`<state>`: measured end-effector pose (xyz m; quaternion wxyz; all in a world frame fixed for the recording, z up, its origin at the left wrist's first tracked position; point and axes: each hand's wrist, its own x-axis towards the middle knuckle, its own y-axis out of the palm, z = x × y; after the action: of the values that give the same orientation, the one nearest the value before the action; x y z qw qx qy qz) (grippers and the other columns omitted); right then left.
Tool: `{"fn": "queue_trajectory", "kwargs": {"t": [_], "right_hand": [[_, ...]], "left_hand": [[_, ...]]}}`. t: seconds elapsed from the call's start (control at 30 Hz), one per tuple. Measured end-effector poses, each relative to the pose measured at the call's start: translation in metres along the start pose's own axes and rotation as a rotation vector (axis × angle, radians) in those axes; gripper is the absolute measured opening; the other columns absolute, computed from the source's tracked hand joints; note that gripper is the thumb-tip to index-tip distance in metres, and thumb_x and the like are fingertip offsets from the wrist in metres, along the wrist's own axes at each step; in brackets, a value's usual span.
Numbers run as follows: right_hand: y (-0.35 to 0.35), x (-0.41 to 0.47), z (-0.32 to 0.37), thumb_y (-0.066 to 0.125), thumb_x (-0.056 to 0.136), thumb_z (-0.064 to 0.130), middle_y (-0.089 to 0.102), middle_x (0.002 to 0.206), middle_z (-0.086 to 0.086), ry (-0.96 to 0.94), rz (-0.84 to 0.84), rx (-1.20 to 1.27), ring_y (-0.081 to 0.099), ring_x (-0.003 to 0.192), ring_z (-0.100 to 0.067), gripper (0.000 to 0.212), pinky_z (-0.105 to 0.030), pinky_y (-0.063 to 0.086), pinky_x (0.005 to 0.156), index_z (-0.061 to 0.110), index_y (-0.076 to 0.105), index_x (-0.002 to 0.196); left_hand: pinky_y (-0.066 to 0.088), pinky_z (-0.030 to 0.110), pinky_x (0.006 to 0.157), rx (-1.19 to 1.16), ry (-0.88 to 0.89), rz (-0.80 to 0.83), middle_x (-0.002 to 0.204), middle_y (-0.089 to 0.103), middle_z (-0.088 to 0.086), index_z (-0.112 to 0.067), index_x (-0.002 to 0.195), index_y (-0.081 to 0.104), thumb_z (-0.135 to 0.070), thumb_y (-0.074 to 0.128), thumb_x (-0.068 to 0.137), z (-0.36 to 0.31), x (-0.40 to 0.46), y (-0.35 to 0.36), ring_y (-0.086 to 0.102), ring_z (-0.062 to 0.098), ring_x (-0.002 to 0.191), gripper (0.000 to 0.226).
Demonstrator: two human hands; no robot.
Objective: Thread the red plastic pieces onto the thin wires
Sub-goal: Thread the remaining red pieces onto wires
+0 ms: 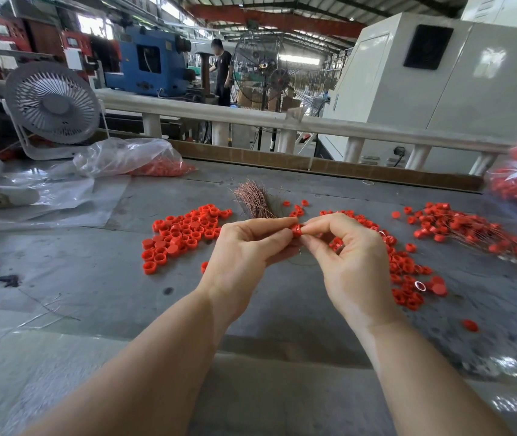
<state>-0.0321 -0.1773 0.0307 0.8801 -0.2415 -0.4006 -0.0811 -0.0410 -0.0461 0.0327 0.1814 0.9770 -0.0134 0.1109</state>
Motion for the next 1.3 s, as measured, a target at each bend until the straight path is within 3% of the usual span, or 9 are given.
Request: {"fn": "queue_trajectory", "kwargs": {"t": [0.53,0.83,1.03,1.3], "right_hand": [[0.0015,0.0,0.0004,0.068,0.074,0.004,0.064,0.076,0.005,-0.033,-0.004,0.044,0.059,0.075,-0.008,0.008,-0.01,0.042,0.068,0.012,0.068,0.075],[0.0005,-0.0014,-0.0007,0.068,0.074,0.002,0.063,0.078,0.002,-0.087,0.03,-0.021,0.06,0.077,-0.017,0.004,-0.03,0.048,0.071,0.006,0.068,0.074],[0.0011,-0.0007,-0.0002,0.071,0.075,-0.002,0.064,0.08,0.006,0.004,0.025,0.023,0.058,0.079,-0.006,0.013,-0.009,0.04,0.07,0.011,0.068,0.074],[0.002,0.0007,0.0003,0.074,0.074,0.001,0.065,0.073,0.01,0.036,-0.011,0.039,0.059,0.072,-0.004,0.02,-0.007,0.039,0.066,0.02,0.066,0.074]], "left_hand": [[0.056,0.02,0.071,0.021,0.069,0.014,0.078,0.073,0.004,-0.008,0.086,0.07,0.007,0.057,0.083,0.0041,0.0008,-0.0008,0.069,0.013,0.077,0.019],[0.055,0.017,0.067,0.111,0.105,-0.011,0.071,0.073,0.001,-0.011,0.082,0.07,0.009,0.059,0.081,0.0056,-0.0008,0.0004,0.069,0.012,0.07,0.023],[0.055,0.018,0.069,0.096,0.102,0.01,0.078,0.074,0.002,-0.011,0.087,0.07,0.007,0.058,0.083,0.0044,-0.0006,0.0008,0.07,0.013,0.077,0.021],[0.055,0.019,0.072,0.085,0.092,0.016,0.08,0.074,0.003,-0.008,0.09,0.07,0.008,0.057,0.084,0.0023,-0.0011,0.0003,0.07,0.014,0.08,0.021]]}}
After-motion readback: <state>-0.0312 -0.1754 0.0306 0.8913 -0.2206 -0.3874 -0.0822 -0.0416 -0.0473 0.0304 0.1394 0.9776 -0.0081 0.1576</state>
